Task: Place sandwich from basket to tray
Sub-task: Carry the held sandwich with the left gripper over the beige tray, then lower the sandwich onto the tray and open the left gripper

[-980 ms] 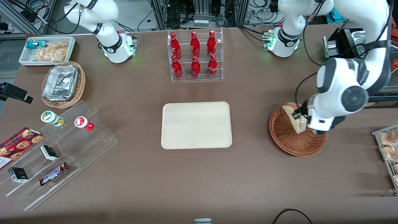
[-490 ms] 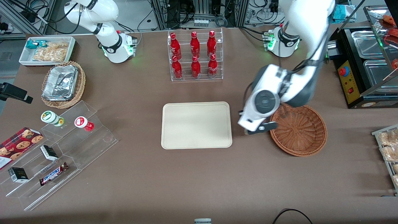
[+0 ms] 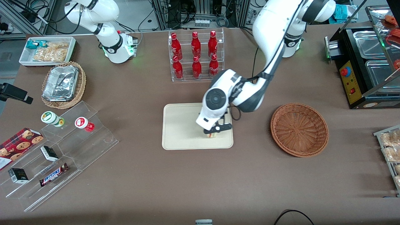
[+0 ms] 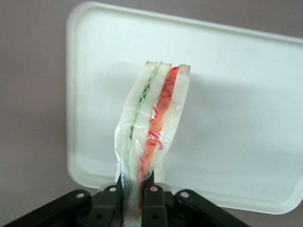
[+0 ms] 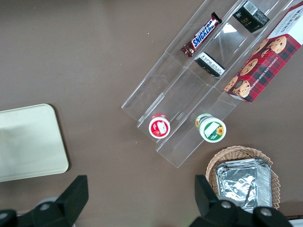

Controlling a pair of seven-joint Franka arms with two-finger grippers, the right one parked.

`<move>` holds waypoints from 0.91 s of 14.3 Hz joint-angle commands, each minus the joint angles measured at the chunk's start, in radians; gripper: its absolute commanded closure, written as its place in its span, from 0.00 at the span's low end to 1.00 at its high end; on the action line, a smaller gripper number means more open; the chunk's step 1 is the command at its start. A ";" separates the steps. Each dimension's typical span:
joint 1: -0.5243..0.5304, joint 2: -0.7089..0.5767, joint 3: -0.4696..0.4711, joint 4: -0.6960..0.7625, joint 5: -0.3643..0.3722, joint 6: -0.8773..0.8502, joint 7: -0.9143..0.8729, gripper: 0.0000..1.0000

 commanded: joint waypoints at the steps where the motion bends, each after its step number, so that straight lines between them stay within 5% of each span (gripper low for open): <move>1: -0.041 0.111 0.012 0.129 -0.020 -0.008 -0.057 1.00; 5: -0.061 0.146 0.009 0.163 -0.014 0.000 -0.093 0.98; 6: -0.061 0.149 0.009 0.162 -0.014 0.001 -0.095 0.86; 7: -0.061 0.151 0.009 0.162 -0.019 0.000 -0.093 0.17; 8: -0.061 0.148 0.009 0.156 -0.017 0.000 -0.093 0.00; 13: -0.059 0.087 0.021 0.148 0.003 -0.023 -0.079 0.00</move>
